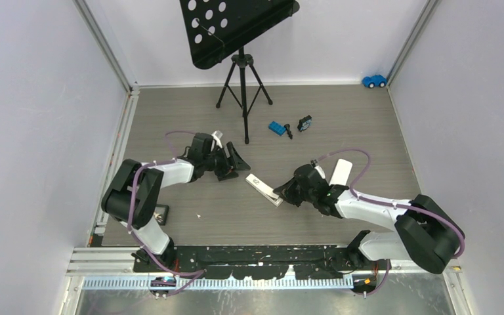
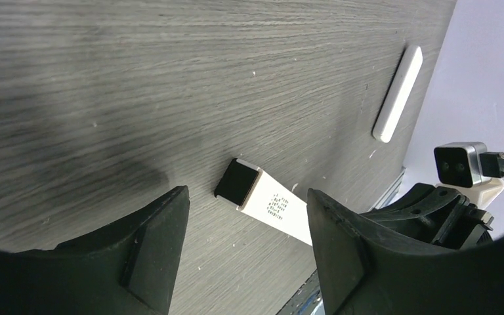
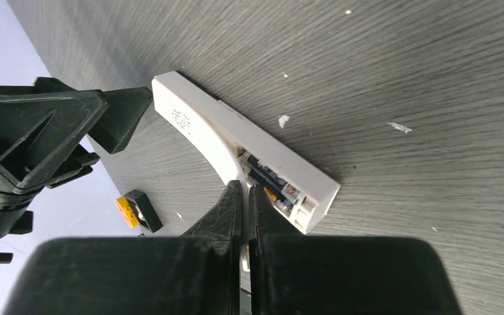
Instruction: Load the batteries into the remote control
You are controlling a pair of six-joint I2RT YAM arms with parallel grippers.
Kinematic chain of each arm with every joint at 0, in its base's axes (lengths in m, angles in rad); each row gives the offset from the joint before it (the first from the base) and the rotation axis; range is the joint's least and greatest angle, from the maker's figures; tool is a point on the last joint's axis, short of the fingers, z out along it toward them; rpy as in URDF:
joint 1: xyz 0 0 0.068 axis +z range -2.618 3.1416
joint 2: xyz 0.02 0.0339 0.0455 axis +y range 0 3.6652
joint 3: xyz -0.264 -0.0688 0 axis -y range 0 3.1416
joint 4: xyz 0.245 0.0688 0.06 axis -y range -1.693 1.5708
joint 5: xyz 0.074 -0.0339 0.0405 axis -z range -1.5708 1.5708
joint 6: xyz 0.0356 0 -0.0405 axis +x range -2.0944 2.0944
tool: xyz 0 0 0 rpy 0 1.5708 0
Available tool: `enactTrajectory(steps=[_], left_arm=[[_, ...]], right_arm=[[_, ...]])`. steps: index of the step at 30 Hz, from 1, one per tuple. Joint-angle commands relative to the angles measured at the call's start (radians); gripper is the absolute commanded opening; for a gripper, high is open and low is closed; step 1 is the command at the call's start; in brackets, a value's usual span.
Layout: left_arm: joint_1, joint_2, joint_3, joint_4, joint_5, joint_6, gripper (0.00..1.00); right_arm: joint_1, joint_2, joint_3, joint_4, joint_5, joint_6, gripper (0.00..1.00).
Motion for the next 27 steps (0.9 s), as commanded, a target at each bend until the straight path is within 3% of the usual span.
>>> enactTrajectory(steps=[1, 16, 27], left_arm=[[-0.016, 0.034, 0.041, -0.015, 0.028, 0.061, 0.66], [-0.053, 0.099, 0.065, -0.05, 0.019, 0.139, 0.49], [-0.094, 0.114, 0.04, -0.093, -0.02, 0.188, 0.44]], right_arm=[[-0.003, 0.057, -0.015, -0.125, 0.056, 0.004, 0.0], [-0.006, -0.026, -0.057, -0.191, 0.056, 0.021, 0.0], [-0.012, -0.01, -0.063, -0.172, 0.004, -0.004, 0.0]])
